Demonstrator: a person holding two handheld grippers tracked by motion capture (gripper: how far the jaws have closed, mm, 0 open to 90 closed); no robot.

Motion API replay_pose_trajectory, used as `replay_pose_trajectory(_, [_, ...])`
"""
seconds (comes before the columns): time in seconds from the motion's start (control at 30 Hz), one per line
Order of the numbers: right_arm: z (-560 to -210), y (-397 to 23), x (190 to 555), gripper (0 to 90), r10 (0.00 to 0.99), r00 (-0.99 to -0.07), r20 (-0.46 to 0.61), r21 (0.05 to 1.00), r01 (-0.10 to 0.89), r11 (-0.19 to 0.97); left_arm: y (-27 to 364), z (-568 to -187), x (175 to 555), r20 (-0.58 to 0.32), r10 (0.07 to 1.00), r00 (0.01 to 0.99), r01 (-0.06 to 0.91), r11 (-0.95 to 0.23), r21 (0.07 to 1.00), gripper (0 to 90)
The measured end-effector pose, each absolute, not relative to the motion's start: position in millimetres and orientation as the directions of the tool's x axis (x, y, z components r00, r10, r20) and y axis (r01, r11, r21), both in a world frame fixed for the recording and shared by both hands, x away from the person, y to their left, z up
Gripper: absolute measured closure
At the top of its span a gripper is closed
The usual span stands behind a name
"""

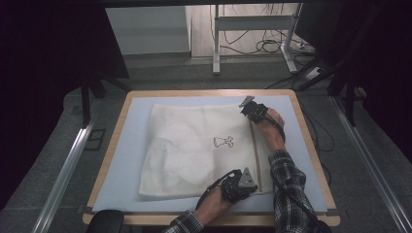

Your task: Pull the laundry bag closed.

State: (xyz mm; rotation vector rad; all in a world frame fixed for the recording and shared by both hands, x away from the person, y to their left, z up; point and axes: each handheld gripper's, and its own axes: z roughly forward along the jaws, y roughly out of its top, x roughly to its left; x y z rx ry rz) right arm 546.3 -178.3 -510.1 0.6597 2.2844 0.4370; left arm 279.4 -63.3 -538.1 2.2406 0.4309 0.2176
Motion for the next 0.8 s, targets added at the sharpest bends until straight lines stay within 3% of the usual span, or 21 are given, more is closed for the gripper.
replay_pose_trajectory(0.8, [-515.0,-179.7,563.8,84.7,0.556,-0.619,-0.554,0.461,0.328,0.825,-63.3,-538.1,279.5,0.013,0.376,0.927,0.233,-0.601,0.764,89.7])
